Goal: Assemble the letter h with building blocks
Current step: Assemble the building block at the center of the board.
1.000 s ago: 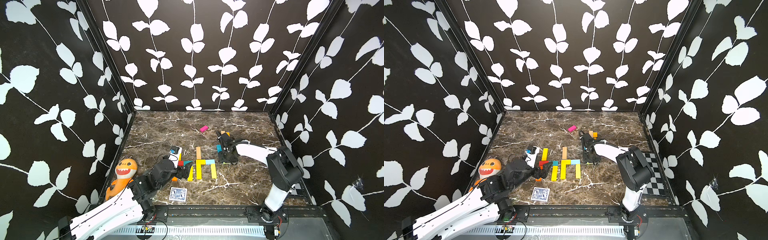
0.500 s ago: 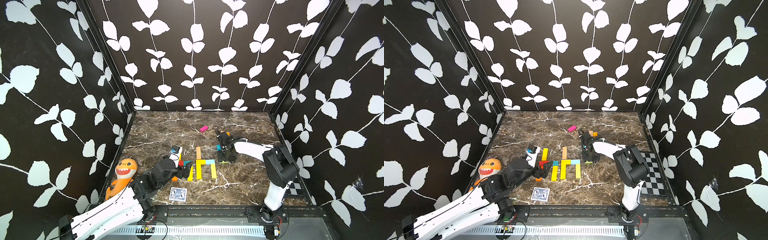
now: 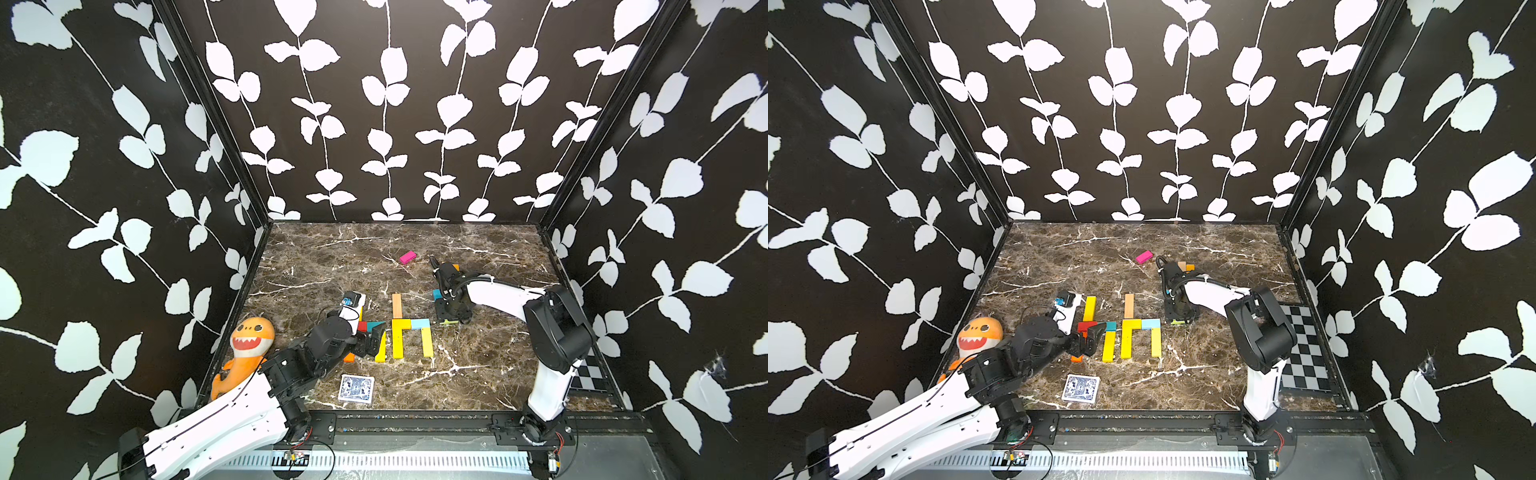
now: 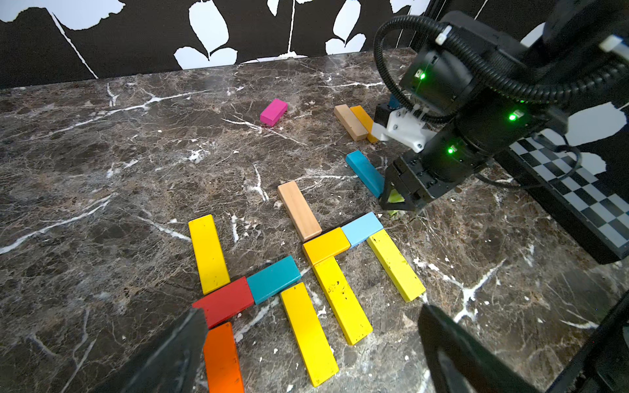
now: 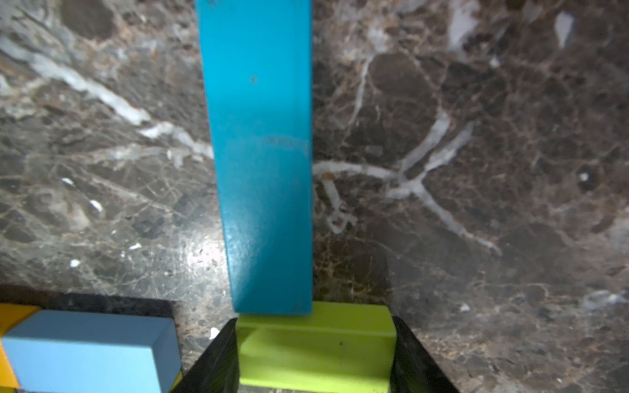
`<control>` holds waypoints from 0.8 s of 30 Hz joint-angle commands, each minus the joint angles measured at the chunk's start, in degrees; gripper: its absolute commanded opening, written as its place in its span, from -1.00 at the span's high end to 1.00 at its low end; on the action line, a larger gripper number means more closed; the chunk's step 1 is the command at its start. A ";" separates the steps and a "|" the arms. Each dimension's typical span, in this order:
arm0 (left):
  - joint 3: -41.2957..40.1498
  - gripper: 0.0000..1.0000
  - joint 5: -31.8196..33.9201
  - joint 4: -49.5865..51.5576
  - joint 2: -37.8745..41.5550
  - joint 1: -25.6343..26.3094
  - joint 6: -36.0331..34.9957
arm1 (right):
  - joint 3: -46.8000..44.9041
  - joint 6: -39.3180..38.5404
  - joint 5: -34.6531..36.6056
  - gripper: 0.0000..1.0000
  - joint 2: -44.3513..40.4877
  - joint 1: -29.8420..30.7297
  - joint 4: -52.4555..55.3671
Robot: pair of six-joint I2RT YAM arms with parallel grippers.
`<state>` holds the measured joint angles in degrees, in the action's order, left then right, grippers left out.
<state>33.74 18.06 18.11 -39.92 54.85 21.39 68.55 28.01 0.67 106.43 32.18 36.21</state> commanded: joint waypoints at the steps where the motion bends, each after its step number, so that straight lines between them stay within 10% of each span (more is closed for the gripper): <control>1: 1.64 -0.98 0.61 0.15 0.19 -0.18 -0.03 | 0.87 -0.36 1.63 -0.06 1.58 -0.37 1.51; 24: 2.05 -0.98 -0.55 -0.18 0.62 -0.18 0.28 | 4.29 0.01 -1.64 -0.54 -6.82 -0.37 -1.91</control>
<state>33.78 17.93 18.11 -39.94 54.81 21.43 70.32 28.03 0.43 102.96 32.18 36.16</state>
